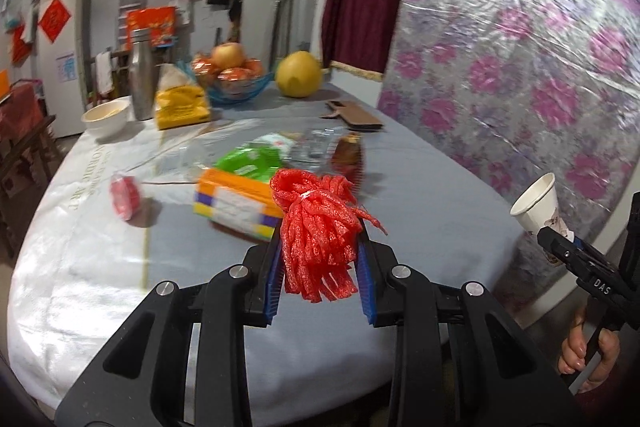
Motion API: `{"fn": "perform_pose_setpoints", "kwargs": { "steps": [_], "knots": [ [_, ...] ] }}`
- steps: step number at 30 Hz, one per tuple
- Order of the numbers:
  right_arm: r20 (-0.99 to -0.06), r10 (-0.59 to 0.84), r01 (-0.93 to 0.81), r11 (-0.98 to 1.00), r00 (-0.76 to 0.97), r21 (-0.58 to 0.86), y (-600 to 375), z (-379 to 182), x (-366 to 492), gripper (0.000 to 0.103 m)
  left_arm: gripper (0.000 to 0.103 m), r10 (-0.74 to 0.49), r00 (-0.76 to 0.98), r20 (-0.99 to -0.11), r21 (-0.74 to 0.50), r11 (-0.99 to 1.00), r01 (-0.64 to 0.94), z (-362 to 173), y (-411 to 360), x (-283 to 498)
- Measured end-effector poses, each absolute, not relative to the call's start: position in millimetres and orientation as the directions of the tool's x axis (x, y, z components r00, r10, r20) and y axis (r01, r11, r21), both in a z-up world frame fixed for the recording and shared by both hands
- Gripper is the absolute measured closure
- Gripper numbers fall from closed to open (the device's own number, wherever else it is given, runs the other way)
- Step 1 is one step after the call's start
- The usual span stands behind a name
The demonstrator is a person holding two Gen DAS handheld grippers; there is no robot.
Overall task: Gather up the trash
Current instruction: 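Carry the paper cup to the red wastebasket and open the right tool while the left tool carries the net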
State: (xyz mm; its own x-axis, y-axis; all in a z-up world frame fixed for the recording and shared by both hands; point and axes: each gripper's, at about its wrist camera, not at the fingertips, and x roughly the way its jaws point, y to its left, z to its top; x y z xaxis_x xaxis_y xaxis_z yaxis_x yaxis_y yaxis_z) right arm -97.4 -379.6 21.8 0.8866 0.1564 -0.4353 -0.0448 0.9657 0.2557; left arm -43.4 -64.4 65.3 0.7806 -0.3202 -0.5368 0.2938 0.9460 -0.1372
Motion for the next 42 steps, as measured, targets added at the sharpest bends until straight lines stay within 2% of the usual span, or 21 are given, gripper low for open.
{"fn": "perform_pose_setpoints", "kwargs": {
  "steps": [7, 14, 23, 24, 26, 27, 30, 35, 42],
  "knots": [
    [-0.481, 0.042, 0.084, 0.968, 0.876, 0.237, -434, 0, -127, 0.027, 0.070, -0.398, 0.729, -0.556, -0.129, 0.908, 0.398, 62, -114, -50],
    [-0.568, -0.045, 0.197, 0.958, 0.821, 0.208, -476, -40, -142, 0.027, 0.070, -0.443, 0.670, -0.596, -0.099, 0.868, 0.487, 49, -167, -52],
    [-0.691, -0.112, 0.345, 0.916, 0.714, 0.208, -527, -118, -144, 0.026, 0.070, -0.486, 0.579, -0.655, -0.085, 0.809, 0.582, 26, -228, -49],
    [-0.708, -0.118, 0.364, 0.908, 0.696, 0.207, -532, -128, -143, 0.025, 0.070, -0.487, 0.573, -0.659, -0.080, 0.803, 0.590, 24, -234, -49],
    [-0.736, -0.114, 0.399, 0.889, 0.667, 0.224, -544, -146, -145, 0.012, 0.070, -0.491, 0.561, -0.667, -0.069, 0.789, 0.610, 20, -247, -51],
    [-0.743, -0.102, 0.412, 0.878, 0.661, 0.245, -549, -152, -147, 0.011, 0.070, -0.494, 0.554, -0.670, -0.064, 0.782, 0.620, 19, -253, -52],
    [-0.736, -0.064, 0.429, 0.845, 0.674, 0.319, -564, -155, -153, 0.011, 0.070, -0.499, 0.534, -0.683, -0.051, 0.761, 0.647, 14, -271, -56],
    [-0.683, -0.085, 0.461, 0.797, 0.725, 0.390, -587, -142, -172, 0.008, 0.070, -0.513, 0.490, -0.705, -0.034, 0.714, 0.700, 4, -304, -63],
    [-0.635, -0.117, 0.466, 0.781, 0.763, 0.416, -604, -126, -186, 0.008, 0.069, -0.547, 0.400, -0.735, -0.018, 0.606, 0.795, -16, -364, -80]
  ]
}}
